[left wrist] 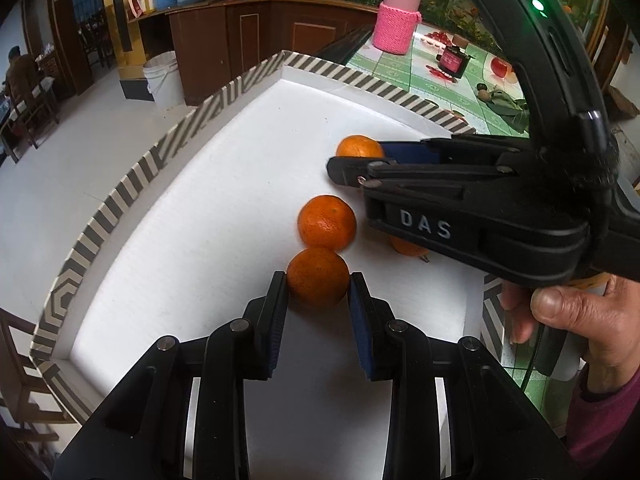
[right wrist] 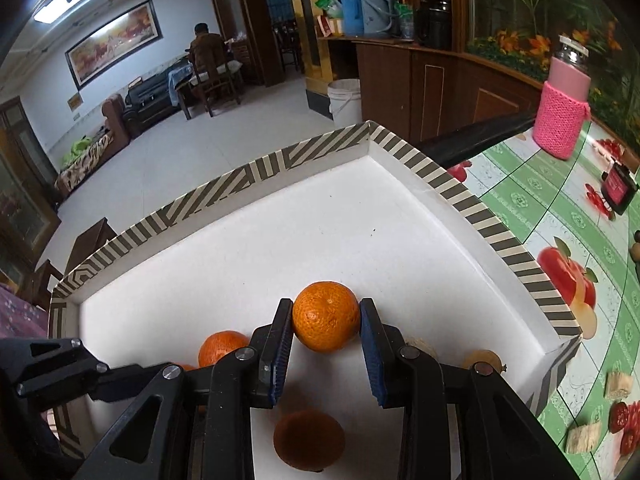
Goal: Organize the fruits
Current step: 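Lower both oranges into the white tray and open both tools, then move both open tools away from the tray back over the table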
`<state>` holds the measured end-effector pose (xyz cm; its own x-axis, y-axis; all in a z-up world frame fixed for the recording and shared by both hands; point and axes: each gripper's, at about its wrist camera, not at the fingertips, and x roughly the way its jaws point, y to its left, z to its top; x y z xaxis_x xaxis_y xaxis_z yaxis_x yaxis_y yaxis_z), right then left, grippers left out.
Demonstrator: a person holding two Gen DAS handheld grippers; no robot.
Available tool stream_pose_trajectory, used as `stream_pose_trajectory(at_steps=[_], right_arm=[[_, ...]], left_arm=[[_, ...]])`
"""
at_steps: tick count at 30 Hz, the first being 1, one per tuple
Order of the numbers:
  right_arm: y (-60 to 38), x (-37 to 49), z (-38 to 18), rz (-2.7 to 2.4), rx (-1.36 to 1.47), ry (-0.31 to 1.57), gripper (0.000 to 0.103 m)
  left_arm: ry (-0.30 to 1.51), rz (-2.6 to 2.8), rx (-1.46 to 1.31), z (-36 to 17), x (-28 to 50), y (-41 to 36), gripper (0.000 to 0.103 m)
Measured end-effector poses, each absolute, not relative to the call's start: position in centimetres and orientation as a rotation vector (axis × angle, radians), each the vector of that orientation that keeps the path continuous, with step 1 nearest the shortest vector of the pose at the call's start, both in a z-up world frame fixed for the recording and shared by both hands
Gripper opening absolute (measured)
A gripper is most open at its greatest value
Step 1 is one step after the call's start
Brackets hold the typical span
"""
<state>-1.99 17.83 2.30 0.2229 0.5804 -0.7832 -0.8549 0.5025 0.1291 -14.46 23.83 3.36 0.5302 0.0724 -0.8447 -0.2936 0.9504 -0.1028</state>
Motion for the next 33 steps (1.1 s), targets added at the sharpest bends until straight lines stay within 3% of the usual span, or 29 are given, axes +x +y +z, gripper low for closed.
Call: stream_pose_trajectory(at_steps=[3,7,22,23,25,33], right_arm=[[17.8,-1.9,2.4,1.013,-0.377,0.89,0.032],[16.9,-2.1,2.9,1.012,-0.345,0.897,0.033],[6.3,-4.4,6.9,0.92,-0.135,0.794,0.033],[5.6,-4.4,6.9,0.91,-0.126,0.795,0.033],[4.2,-4.5,6.8,0.881,-0.122,0.789,0.033],[-1.5,-4.6,6.6,0.777,-0.067,0.78,0.033]], left_arm=[[0.984,0.216,-0.246,3.5,-14.5,23.7,0.03],[0.975,0.237,-0.232,3.7,-14.6,23.7,0.044],[0.873,0.271,-0.169,6.6,-13.8,20.7,0.044],[0.863,0.265,-0.167,6.7,-13.6,20.2,0.046],[0.849,0.248,-0.166,7.0,-13.2,19.1,0.06],[0.817,0.167,-0.121,7.7,-11.0,13.9,0.061]])
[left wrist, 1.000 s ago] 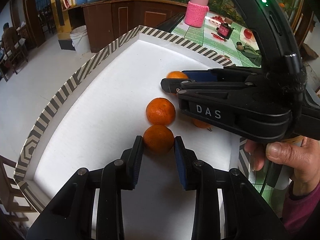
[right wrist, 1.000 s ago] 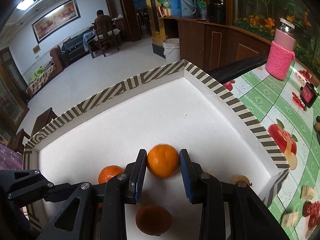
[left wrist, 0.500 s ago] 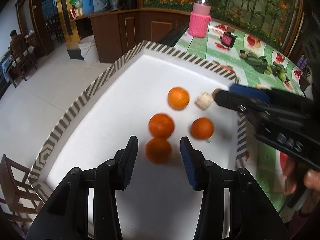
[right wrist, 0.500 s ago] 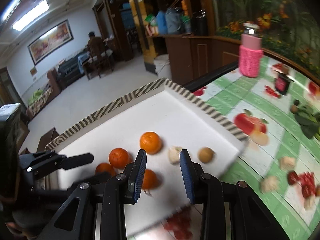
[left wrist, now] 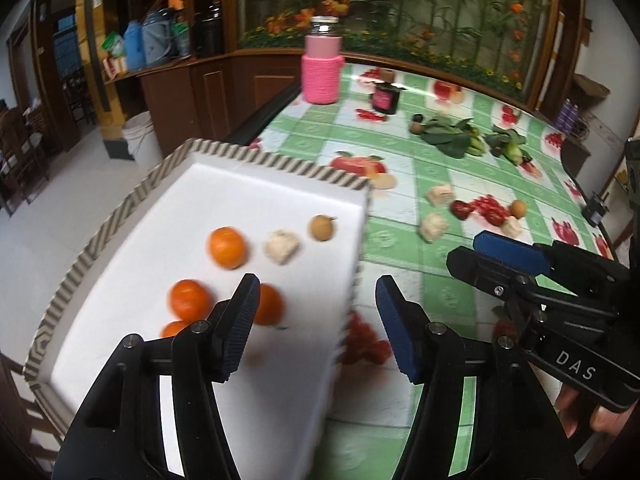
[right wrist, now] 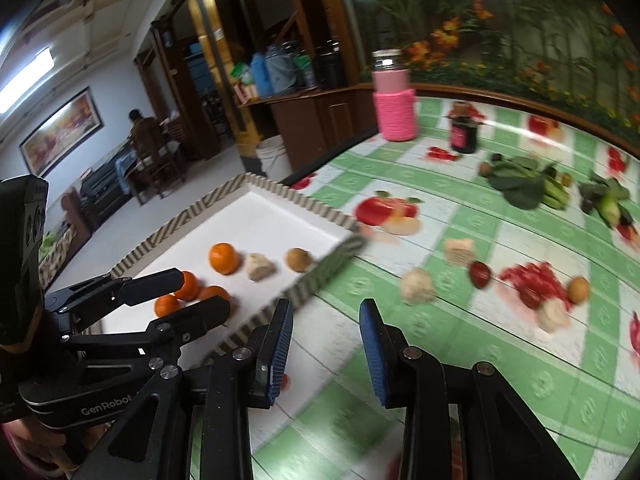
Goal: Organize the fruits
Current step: 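Move both open tools away from the tray back over the table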
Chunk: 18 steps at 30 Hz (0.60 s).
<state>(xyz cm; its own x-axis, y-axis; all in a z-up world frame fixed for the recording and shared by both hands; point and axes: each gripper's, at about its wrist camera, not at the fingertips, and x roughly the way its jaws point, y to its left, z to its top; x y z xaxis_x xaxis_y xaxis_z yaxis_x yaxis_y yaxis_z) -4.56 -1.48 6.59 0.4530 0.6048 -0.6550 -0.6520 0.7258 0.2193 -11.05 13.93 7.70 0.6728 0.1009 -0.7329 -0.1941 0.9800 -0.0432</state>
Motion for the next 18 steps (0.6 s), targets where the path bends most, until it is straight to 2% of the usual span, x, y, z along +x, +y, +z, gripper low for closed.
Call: stream_pose_trajectory(at_steps=[18], right_arm=[[-11.4,-3.8,5.5,0.593,0.033,0.802,0.033]], left_arm=[[0.837,0.068,-0.041,6.6,-7.5,7.0,0.06]])
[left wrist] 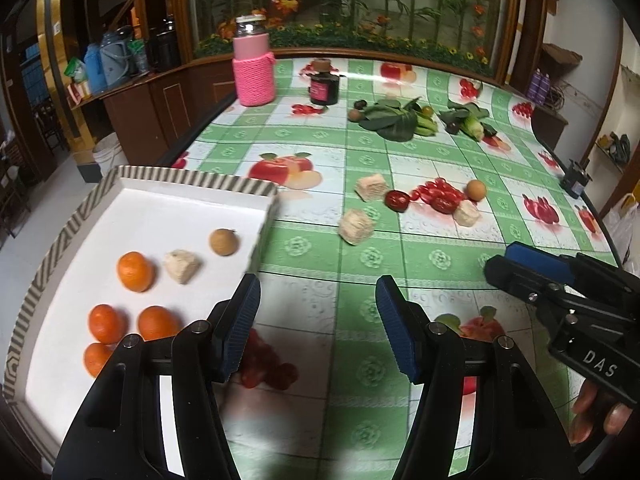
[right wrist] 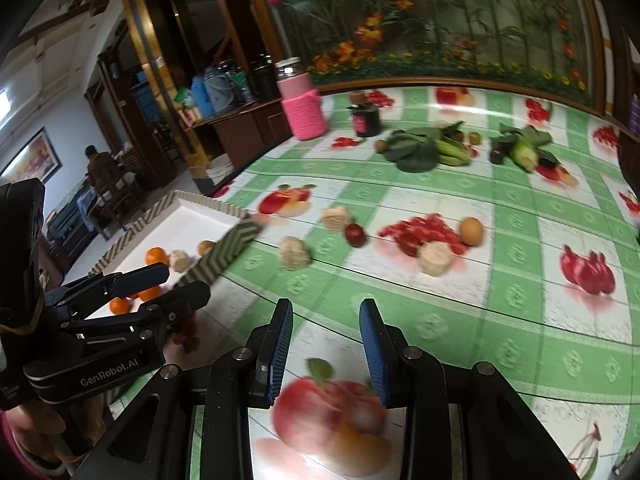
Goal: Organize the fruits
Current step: 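Move both open tools away from the tray back over the table, then grasp a beige cube chunk with the left tool while the right tool grasps another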
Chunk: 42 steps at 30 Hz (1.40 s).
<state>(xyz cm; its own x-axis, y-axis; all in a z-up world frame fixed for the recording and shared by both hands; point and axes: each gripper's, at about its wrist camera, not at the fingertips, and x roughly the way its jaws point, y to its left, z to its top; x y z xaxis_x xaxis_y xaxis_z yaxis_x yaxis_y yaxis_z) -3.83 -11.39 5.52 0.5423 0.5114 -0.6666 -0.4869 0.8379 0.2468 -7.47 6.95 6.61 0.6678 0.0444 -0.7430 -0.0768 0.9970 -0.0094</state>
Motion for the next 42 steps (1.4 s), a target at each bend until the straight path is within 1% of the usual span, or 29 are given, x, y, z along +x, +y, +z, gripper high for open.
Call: stream_pose_trajectory(at_steps=[7,17,28,34,37,42], right_arm=[[-14.2,-3.0,4.6,0.544,0.063,0.826,0.033],[-15.9,-1.1,3.5,0.518,0.065,0.866,0.034],[-13.9,4.4,2.5,0.514,-0.032,0.929,0.037],[-12.6,7.1,0.9,0.512,-0.083,0.964,0.037],[-12.9,7.0,0.8,0.512,-0.064,0.926,0.029],[-13.5,6.5,0.8,0.53,-0.052,0.91,0.029]], left_arm=[[0.857,0.045,-0.033,5.9,-6.2,5.5,0.06],[0.897,0.018,-0.041,4.9,-4.4,5.1,0.06],[0.963,0.004,-0.121,3.9,-2.6,6.4,0.06],[0.977,0.018,-0.13,3.8,-1.8,6.7,0.06],[0.986,0.025,-0.125,3.7,-1.0,6.4,0.06],[1.004,0.043,-0.108,3.2,0.6,5.7,0.06]])
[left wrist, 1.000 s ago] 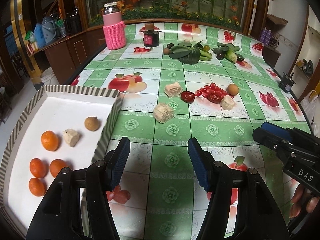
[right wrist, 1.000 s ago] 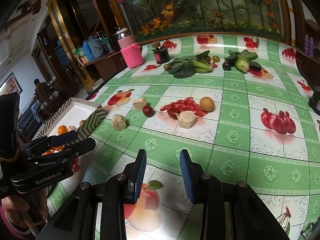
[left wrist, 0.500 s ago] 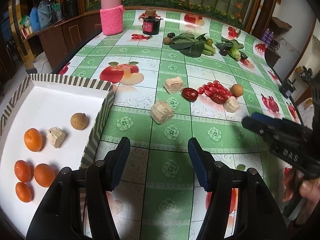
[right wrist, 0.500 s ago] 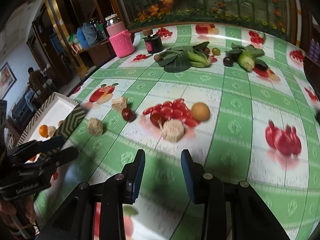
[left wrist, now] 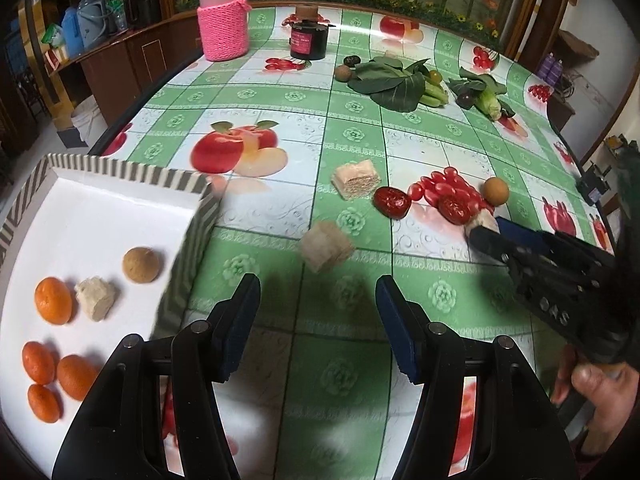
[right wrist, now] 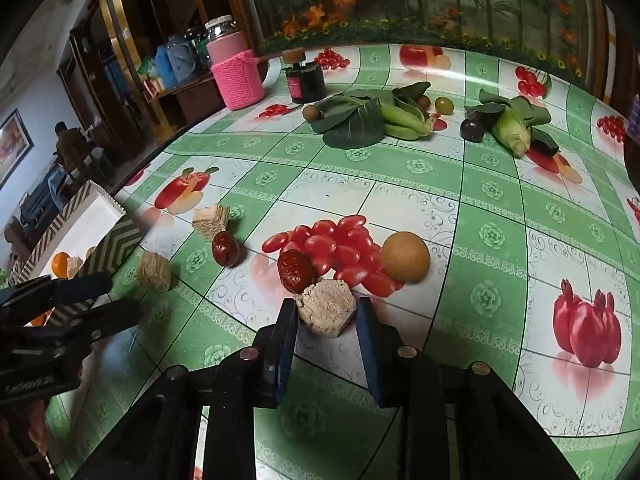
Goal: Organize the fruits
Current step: 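Grasp a beige cube chunk with the left tool while the right tool grasps another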
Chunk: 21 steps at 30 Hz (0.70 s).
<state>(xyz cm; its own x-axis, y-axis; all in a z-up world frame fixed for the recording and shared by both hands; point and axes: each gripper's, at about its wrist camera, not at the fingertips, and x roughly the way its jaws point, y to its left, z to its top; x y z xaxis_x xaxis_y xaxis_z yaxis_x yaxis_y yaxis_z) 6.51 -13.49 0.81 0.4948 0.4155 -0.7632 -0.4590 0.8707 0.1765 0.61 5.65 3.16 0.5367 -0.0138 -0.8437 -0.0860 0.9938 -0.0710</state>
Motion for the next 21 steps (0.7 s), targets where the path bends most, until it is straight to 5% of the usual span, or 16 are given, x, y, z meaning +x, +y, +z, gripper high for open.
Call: stream_pose_trajectory(at_steps=[8,11,21], right_arm=[[-14.5,6.8,0.8,0.573,0.024,0.924,0.029],[-14.5,6.9,0.8,0.579,0.028,0.927,0.029],[-13.8,4.8,2.3,0.58,-0.001,0.903,0.029]], left_arm=[[1.005,0.081,-0.074,1.8,3.0,5.1,0.06],[1.005,0.059,-0.089,1.4,3.1,5.2,0.033],[0.958,-0.003,-0.099,3.4,0.4,5.4,0.032]])
